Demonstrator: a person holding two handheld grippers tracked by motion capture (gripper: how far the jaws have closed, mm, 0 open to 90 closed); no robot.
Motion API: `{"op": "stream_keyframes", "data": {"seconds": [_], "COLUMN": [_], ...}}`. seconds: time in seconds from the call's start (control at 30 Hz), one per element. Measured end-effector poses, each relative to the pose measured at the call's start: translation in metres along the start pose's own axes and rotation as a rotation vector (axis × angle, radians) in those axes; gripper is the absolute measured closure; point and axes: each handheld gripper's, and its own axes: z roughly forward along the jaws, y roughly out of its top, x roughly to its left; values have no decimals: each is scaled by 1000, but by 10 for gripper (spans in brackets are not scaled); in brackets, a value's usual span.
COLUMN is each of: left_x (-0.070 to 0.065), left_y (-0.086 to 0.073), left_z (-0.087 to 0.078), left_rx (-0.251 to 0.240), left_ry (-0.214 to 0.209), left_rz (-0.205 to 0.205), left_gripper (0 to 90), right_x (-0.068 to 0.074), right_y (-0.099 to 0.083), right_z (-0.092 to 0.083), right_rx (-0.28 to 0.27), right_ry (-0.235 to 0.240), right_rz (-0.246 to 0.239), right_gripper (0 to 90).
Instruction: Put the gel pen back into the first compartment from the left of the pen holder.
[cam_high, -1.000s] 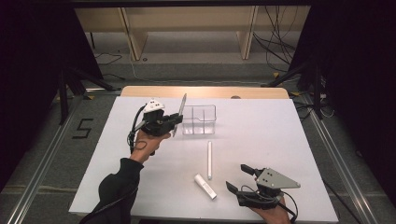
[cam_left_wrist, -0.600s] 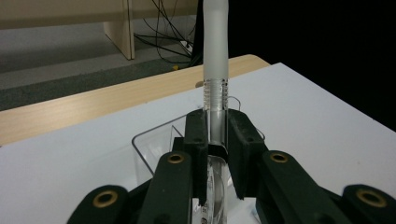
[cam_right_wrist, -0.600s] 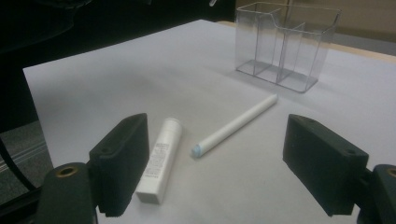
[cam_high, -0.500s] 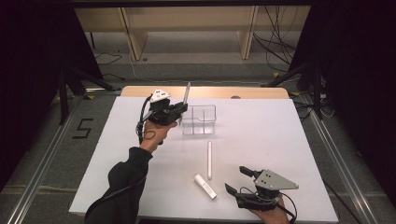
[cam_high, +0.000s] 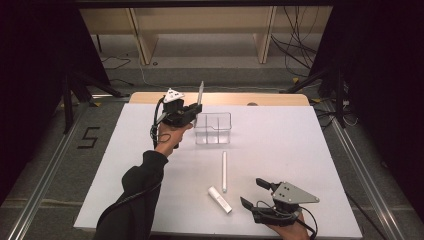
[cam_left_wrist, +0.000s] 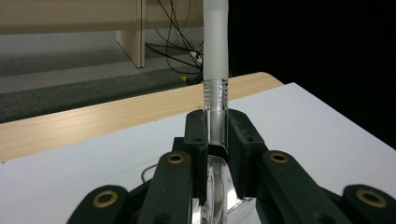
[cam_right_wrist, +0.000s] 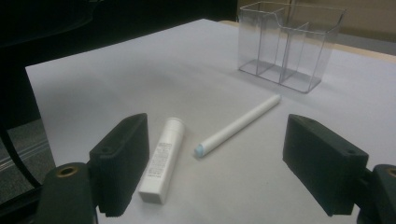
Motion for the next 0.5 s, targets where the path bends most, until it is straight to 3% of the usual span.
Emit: {"op": "stream_keyframes", "data": {"seconds": [0.33, 0.5], "left_x": [7, 7], "left_y": [0, -2], "left_z": [13, 19], "left_rx": [-5, -4], "left_ry": [21, 25], "left_rz": [-31, -22], "left_gripper": [787, 786], "right_x": [1, 2], "right_y": [0, 0], "right_z": [1, 1], "right_rx": [4, 4], "right_ry": [4, 6], "right_rz": [-3, -6], "right_gripper": [238, 238]}}
